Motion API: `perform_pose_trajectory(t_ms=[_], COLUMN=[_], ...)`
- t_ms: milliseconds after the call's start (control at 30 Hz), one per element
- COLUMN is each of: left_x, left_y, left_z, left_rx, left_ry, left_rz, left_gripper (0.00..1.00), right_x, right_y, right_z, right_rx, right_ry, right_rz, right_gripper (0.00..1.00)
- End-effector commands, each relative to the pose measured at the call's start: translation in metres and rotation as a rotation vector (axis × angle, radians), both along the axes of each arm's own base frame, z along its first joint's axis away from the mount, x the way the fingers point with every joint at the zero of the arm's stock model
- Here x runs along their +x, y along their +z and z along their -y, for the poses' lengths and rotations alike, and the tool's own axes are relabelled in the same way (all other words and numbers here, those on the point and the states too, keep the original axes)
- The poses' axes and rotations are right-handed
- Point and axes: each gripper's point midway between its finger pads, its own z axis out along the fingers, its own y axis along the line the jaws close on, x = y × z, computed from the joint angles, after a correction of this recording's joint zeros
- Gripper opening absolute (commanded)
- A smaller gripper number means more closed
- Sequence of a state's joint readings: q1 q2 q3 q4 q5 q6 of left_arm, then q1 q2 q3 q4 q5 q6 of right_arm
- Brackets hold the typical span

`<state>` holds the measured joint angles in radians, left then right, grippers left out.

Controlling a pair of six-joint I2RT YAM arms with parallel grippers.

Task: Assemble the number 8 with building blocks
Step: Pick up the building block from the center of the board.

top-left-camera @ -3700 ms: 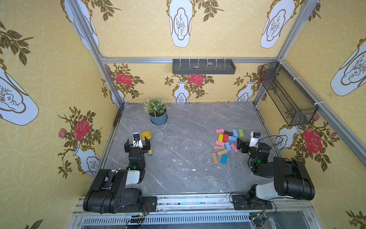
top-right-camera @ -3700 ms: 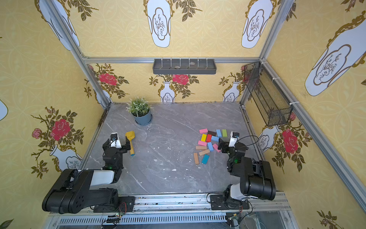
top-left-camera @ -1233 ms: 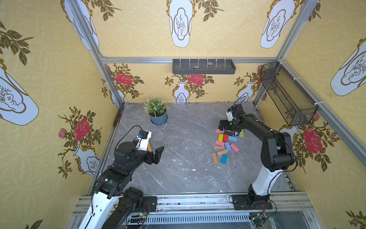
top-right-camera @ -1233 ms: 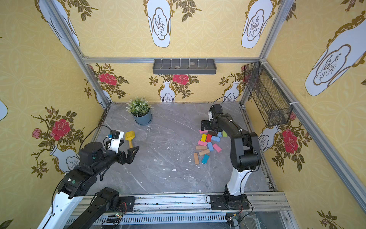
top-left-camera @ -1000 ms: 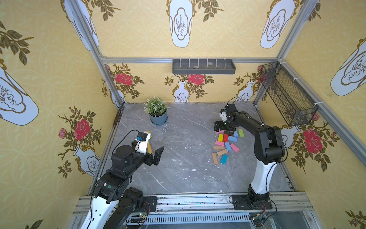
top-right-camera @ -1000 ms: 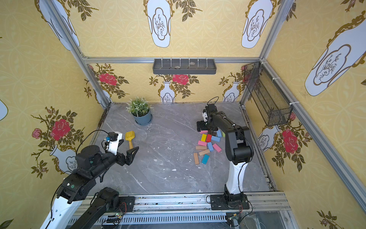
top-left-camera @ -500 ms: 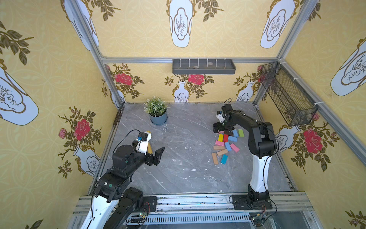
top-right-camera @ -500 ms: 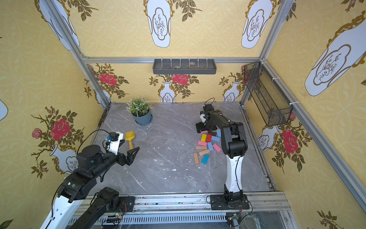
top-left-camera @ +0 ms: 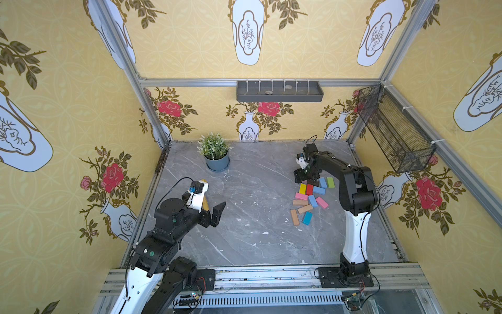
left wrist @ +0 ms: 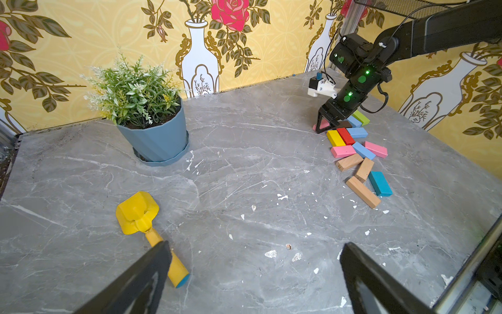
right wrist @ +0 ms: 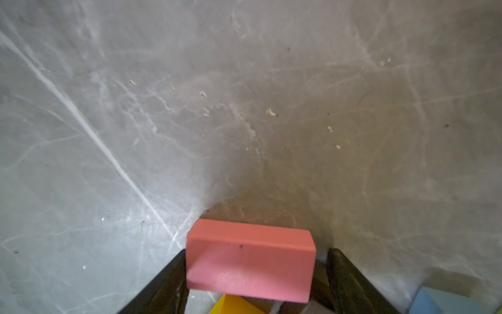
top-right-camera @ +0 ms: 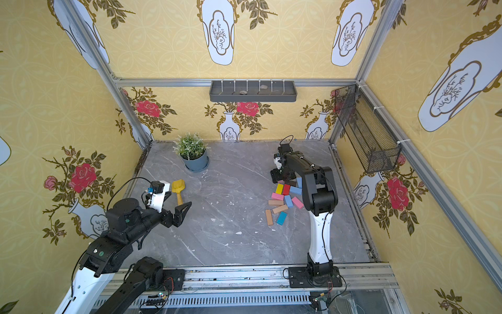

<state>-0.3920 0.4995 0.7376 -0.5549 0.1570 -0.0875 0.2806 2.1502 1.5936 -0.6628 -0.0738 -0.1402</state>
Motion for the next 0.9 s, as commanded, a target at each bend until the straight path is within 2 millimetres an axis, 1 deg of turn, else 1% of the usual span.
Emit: perform_pose_trajectory(t_ms=[0,133,267,333,433,533,600,700,800,867], left_x=[0.000,0.001,0.000,0.000,0.001,0.001,0.001,0.001,0.001,0.002], left_y=[0.003,0.002,0.001,0.002,0.001,0.001,0.002,0.001,0.001,0.001], left_z=[0.001,0.001,0.000,0.000,0.001,0.000,0.000,-0.001,-0.001,-0.001], left_rx=[0.001,0.004,0.007,0.008,0.009,0.009,0.009,0.010,0.011,0.012], left_ry=[-0.008,-0.006,-0.006,-0.006,-0.006,-0.004,-0.002,0.001,0.002,0.005], left_rz=[0.014,0.012,0.011,0.012,0.009,0.008,0.012,0.011,0.011,0.012], left_gripper=[1.00,1.00,1.00,1.00,1.00,1.00,1.00,1.00,1.00,1.00], right_x=[-0.002,-0.002,-0.002,-0.003,-0.006,-0.009,-0.010,-0.012,-0.013,-0.013], right_y=[-0.003,-0.003,0.003,0.008,0.015,0.023,0.029,0.040,0.048,0.049], right_z=[-0.002,-0.004,-0.012,-0.021,-0.039,-0.064,-0.086,-0.126,-0.171,-0.193], right_rx=[-0.018,-0.028,0.001,0.017,0.017,0.016,0.029,0.055,0.074,0.057], right_ry=[0.008,-0.009,-0.052,-0.070,-0.101,-0.151,-0.173,-0.191,-0.201,-0.207], right_rz=[-0.003,0.007,0.018,0.026,0.042,0.059,0.072,0.108,0.148,0.173], right_gripper=[0.72,0.64,0.56,0.52,0.49,0.49,0.49,0.50,0.50,0.49])
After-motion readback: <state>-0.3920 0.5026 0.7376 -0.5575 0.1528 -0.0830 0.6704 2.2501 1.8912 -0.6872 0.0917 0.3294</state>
